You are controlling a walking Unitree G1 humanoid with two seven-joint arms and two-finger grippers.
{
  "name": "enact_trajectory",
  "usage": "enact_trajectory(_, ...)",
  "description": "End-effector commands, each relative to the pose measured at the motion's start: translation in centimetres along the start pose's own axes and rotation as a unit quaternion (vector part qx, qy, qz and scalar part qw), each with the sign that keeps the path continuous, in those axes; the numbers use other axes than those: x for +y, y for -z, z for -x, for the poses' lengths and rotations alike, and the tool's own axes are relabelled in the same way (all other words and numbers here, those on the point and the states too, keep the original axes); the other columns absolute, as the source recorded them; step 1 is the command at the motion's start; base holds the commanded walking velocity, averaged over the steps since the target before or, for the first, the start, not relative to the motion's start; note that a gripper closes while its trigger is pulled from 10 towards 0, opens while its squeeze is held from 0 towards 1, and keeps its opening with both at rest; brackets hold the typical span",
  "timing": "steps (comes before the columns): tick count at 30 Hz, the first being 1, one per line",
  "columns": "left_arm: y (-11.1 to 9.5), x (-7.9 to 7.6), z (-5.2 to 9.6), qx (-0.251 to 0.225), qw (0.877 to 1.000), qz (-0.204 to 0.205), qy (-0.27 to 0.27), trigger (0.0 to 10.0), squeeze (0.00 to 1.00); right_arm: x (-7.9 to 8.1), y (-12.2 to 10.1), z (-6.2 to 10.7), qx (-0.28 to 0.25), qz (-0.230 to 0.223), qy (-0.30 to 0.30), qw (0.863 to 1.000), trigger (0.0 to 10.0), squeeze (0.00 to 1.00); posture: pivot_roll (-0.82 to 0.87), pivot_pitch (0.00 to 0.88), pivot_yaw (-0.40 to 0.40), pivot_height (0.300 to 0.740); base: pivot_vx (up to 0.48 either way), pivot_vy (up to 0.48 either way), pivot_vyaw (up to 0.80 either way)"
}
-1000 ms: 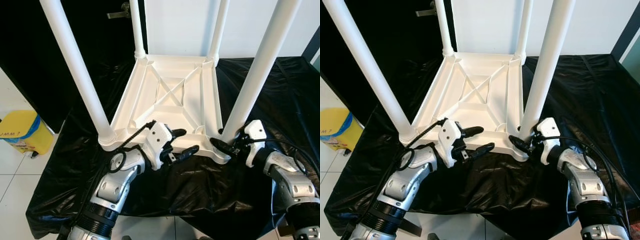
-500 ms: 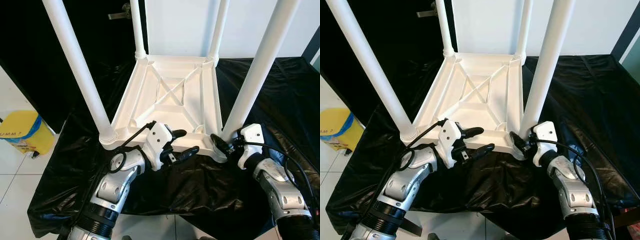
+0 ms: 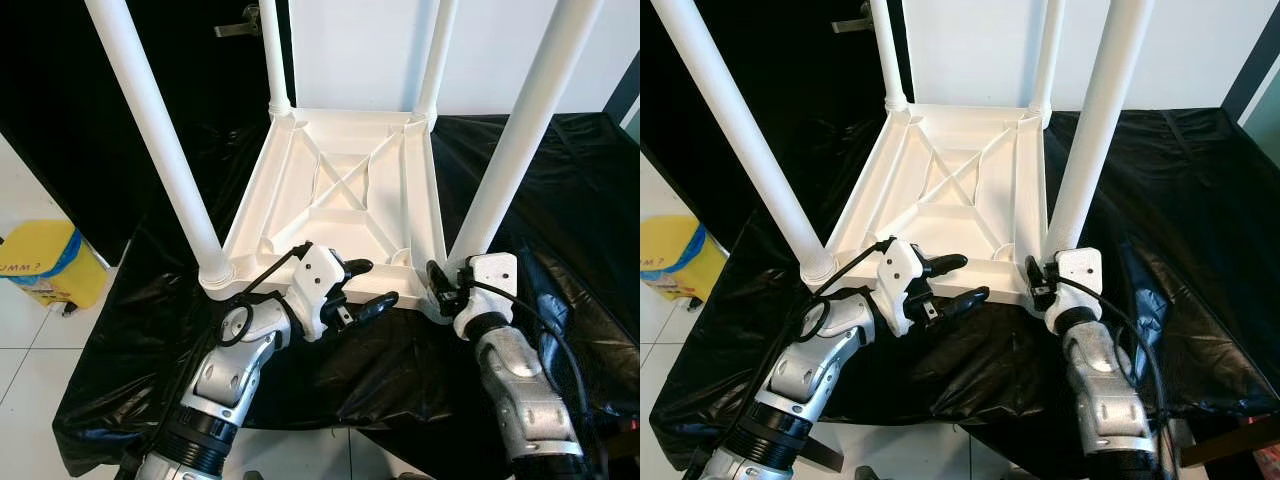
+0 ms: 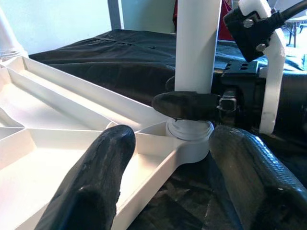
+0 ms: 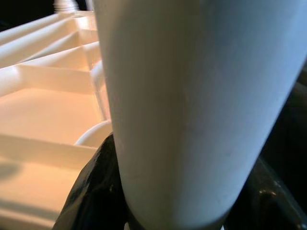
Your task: Building children table
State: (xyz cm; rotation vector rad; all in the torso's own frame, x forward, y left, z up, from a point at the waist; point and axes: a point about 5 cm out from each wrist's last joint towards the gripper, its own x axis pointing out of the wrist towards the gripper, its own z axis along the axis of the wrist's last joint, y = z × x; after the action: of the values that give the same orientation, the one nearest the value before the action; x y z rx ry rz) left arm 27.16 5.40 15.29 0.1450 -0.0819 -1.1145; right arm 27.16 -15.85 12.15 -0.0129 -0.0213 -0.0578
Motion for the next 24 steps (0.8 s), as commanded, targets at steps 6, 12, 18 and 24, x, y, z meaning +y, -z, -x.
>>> enact_trajectory(6, 0.0, -0.1, 0.1, 0.002, 1.000, 0.001, -0.022, 10.0, 0.00, 0.5, 0.6, 0.0, 0.027, 0.002, 0.073, 0.997, 10.0, 0.00, -0.11, 0.044, 0.009, 0.740, 0.000, 0.000, 0.00)
enact_trajectory(12, 0.1, -0.2, 0.1, 0.002, 1.000, 0.002, -0.020, 10.0, 0.00, 0.3, 0.4, -0.1, 0.023, 0.004, 0.077, 0.997, 10.0, 0.00, -0.11, 0.044, 0.008, 0.740, 0.000, 0.000, 0.00)
enact_trajectory(18, 0.1, -0.1, 0.1, 0.003, 1.000, 0.000, -0.022, 10.0, 0.00, 0.8, 0.4, 0.0, 0.023, 0.001, 0.066, 0.998, 10.0, 0.00, -0.11, 0.041, 0.004, 0.740, 0.000, 0.000, 0.00)
enact_trajectory(24, 0.1, -0.2, 0.1, 0.003, 1.000, 0.001, -0.022, 10.0, 0.00, 0.8, -0.1, -0.1, 0.010, 0.001, 0.047, 0.999, 10.0, 1.00, -0.11, 0.034, 0.001, 0.740, 0.000, 0.000, 0.00)
